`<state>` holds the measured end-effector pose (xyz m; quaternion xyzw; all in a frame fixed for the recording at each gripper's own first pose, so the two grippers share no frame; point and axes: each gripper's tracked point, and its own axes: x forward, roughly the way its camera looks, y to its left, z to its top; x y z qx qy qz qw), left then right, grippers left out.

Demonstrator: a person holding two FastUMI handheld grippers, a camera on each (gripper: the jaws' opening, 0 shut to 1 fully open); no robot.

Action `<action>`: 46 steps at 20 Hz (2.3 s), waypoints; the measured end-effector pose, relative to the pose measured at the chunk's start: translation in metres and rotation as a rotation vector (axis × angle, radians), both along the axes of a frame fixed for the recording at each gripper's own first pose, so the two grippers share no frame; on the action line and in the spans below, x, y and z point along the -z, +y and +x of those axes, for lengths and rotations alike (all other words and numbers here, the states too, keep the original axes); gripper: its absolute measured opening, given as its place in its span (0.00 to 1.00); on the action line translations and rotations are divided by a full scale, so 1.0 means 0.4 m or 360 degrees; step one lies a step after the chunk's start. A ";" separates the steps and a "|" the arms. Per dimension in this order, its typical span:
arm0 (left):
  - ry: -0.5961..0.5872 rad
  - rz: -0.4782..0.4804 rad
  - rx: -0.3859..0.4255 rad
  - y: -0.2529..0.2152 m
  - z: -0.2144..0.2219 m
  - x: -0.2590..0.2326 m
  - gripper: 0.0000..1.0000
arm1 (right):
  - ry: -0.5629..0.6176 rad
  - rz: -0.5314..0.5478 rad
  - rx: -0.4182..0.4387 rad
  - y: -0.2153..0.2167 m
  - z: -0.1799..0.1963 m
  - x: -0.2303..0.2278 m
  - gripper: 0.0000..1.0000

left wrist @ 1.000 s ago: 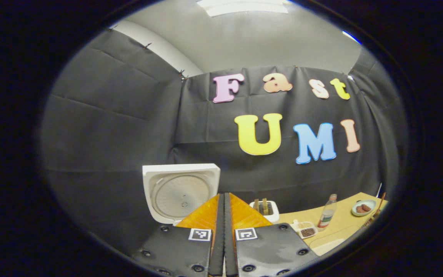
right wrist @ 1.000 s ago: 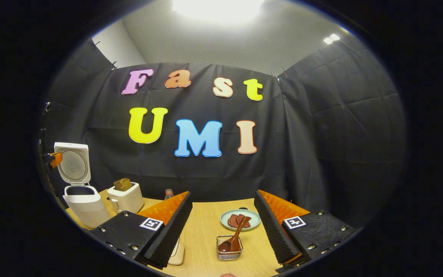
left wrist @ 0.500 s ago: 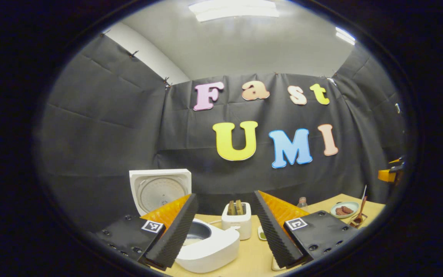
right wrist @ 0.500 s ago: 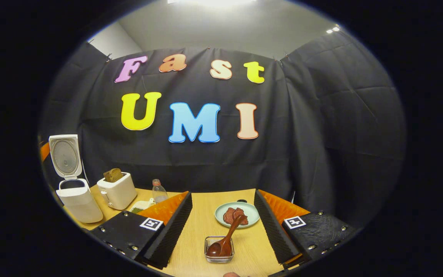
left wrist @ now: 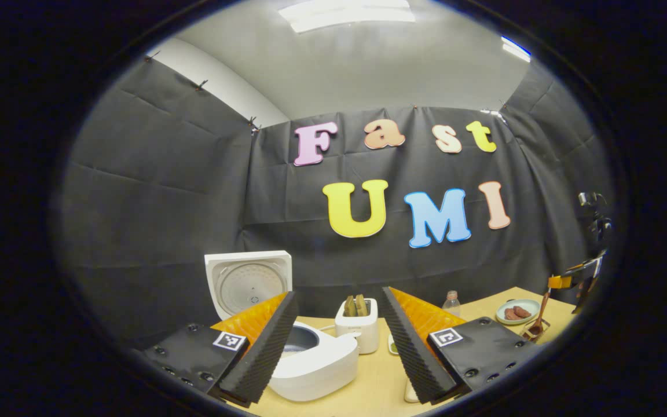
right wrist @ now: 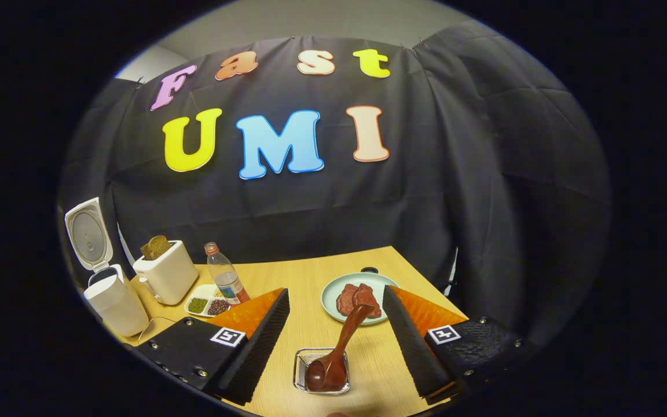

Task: Close the left gripper, press the button to open the rice cooker; take a wooden spoon from the chopstick holder with the right hand, scoop a spoonful of rice and pour it into the rice cooker, then put the wooden spoon back into the chopstick holder.

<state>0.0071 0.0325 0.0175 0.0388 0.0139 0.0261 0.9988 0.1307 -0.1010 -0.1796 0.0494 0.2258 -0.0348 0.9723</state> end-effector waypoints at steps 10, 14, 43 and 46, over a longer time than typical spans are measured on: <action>0.0094 0.0062 -0.0085 0.013 -0.068 0.030 0.99 | 0.0299 0.0196 0.0001 -0.002 0.038 0.199 0.87; 0.0092 0.0094 -0.0125 0.027 -0.097 0.020 0.94 | 0.0394 0.0255 -0.0027 0.011 0.053 0.255 0.81; 0.0018 -0.0008 0.0045 0.226 -0.024 0.045 1.00 | -0.0122 0.0247 -0.0103 0.295 -0.061 -0.147 0.12; 0.0033 0.0011 0.0045 0.276 -0.028 0.057 0.99 | -0.0094 0.0256 -0.0149 0.387 -0.070 -0.117 0.12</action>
